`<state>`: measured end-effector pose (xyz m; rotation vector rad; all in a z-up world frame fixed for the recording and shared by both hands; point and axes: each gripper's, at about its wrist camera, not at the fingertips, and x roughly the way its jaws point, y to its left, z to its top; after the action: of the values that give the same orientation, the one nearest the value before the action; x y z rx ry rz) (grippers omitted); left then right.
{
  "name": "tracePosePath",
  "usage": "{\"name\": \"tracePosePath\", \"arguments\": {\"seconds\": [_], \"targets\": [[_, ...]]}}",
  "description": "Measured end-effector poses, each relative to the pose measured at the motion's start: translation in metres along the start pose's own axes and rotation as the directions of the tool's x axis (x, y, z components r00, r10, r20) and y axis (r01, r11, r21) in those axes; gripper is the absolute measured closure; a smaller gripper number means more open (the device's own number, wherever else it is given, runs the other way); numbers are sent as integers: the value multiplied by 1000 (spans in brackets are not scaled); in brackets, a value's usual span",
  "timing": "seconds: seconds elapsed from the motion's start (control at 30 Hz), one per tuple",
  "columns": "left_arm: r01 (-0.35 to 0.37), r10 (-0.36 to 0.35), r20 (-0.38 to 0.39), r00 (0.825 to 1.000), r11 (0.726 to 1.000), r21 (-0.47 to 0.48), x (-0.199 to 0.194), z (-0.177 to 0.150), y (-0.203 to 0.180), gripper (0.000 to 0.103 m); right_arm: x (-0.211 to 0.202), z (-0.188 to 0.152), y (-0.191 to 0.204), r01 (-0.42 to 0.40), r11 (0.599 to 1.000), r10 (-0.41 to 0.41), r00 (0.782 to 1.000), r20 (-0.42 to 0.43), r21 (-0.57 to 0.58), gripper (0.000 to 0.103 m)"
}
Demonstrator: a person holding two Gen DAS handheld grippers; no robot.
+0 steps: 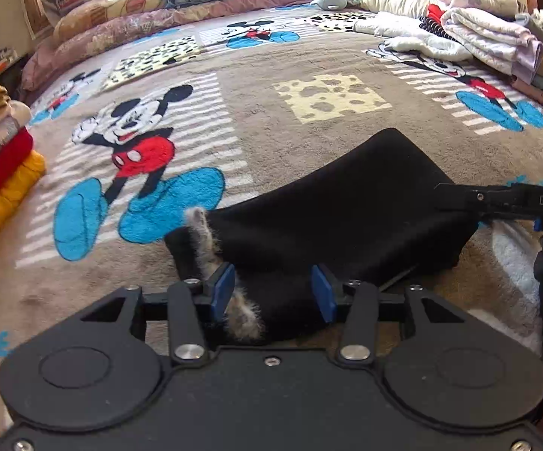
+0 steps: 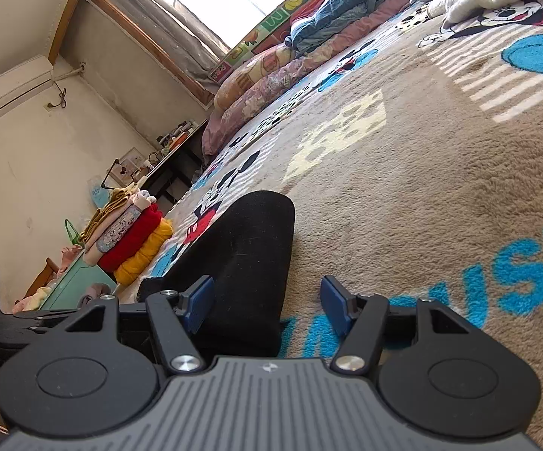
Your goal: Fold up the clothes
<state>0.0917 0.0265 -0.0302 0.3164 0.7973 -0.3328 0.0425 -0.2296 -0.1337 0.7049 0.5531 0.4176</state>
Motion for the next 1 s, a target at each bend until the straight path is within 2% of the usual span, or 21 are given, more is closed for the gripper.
{"name": "tracePosePath", "arguments": {"seconds": [0.07,0.2,0.23,0.33,0.4,0.47,0.6,0.63,0.67,0.7,0.73,0.8,0.87,1.0], "targets": [[3,-4,53,999,1000,9,-6,1,1,58,1,0,1,3,1000,-3,1000,-1,-2,40],[69,-68,114,991,998,-6,7,7,0,58,0,0,1,5,1000,-5,1000,-3,-5,41],[79,-77,57,995,997,-20,18,7,0,58,0,0,2,6,1000,-6,1000,-3,-5,41],[90,-92,-37,995,995,-51,32,-1,4,56,0,0,2,5,1000,-5,1000,-4,-3,41],[76,-77,-13,997,993,-85,17,2,9,56,0,0,1,4,1000,-4,1000,-3,0,41],[60,-58,53,997,997,-46,5,6,4,56,0,0,2,5,1000,-5,1000,-3,-1,41],[103,-97,74,993,991,-83,23,10,4,55,1,0,2,7,1000,-7,1000,-3,-4,41],[104,-98,63,993,990,-92,29,10,4,51,1,0,2,6,1000,-6,1000,-3,-3,41],[60,-61,-7,998,994,-89,40,5,4,48,1,0,1,6,1000,-6,1000,-4,-3,41],[30,-30,8,1000,996,-80,39,0,5,48,1,1,1,5,1000,-5,1000,-4,-3,41],[22,-19,30,999,994,-111,33,-2,7,53,1,1,1,5,1000,-5,1000,-4,-3,41],[-53,66,69,995,983,-178,18,-3,8,52,1,0,1,5,1000,-5,1000,-3,0,41],[-20,56,128,990,964,-264,8,-4,11,52,1,0,1,8,1000,-8,1000,-3,-3,41],[175,-108,206,973,924,-340,18,-2,6,51,1,0,1,7,1000,-7,1000,-4,-4,41]]}}
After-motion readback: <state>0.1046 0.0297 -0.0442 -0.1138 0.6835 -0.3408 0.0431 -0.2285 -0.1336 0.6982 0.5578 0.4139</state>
